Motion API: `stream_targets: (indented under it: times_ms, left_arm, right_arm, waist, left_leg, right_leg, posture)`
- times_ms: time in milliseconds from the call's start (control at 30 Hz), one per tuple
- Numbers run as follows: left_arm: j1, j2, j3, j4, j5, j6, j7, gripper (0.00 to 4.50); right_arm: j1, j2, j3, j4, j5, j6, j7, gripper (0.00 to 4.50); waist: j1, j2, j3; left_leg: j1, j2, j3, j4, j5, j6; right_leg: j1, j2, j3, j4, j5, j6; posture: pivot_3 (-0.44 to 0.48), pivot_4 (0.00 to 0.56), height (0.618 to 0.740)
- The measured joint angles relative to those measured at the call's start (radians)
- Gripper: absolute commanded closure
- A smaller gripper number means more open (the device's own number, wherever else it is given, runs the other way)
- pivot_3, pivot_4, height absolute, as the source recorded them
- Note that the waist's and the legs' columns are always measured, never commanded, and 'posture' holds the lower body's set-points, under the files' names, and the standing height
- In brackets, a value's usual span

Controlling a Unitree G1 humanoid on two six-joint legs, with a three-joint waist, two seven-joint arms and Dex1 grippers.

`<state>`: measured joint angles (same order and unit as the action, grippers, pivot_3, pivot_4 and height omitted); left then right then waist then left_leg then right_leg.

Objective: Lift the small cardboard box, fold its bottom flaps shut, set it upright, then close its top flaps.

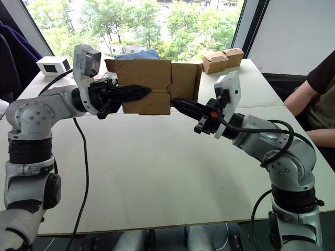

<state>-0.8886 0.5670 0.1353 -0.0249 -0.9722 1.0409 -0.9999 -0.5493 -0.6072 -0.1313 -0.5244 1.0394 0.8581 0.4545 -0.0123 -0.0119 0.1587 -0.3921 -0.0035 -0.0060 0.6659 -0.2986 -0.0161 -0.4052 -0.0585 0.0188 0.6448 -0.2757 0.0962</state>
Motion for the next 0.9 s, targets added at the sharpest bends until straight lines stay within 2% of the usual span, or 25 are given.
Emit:
stream_targets:
  times_ms: [500,633,800,900]
  left_arm:
    - [0.02,-0.007,0.005,-0.03,-0.02,0.004,0.024,4.5]
    - [0.02,-0.009,0.005,-0.035,-0.022,0.003,0.028,4.5]
    - [0.02,-0.005,0.007,-0.035,-0.022,0.001,0.028,4.5]
    - [0.02,-0.005,0.007,-0.034,-0.022,-0.002,0.027,4.5]
  right_arm:
    - [-0.003,0.011,0.03,0.028,-0.052,-0.015,0.062,4.48]
    - [-0.005,-0.054,-0.052,0.038,0.009,0.011,0.08,4.48]
    - [-0.045,-0.13,-0.23,0.119,0.161,0.047,0.055,4.48]
    - [-0.012,-0.135,-0.251,0.195,0.136,0.026,0.065,4.48]
  waist:
    - [0.0,0.0,0.0]
    - [0.001,0.0,0.0]
    - [0.001,0.0,0.0]
    - [0.001,0.0,0.0]
  left_leg:
    - [0.0,0.0,0.0,0.0,0.0,0.0]
    - [0.0,-0.001,0.0,0.0,0.0,0.0]
    - [0.0,0.0,0.0,0.0,0.0,0.0]
    - [0.0,0.0,0.0,0.0,0.0,0.0]
  right_leg:
    - [0.0,-0.001,0.0,0.0,0.0,0.0]
    - [0.0,-0.002,0.0,0.0,0.0,0.0]
    - [0.001,-0.002,0.0,0.0,0.0,0.0]
    - [0.001,-0.002,0.0,-0.001,0.0,0.0]
  posture:
    - [0.0,0.15,0.74]
    - [0.0,0.15,0.74]
    - [0.0,0.15,0.74]
    - [0.0,0.15,0.74]
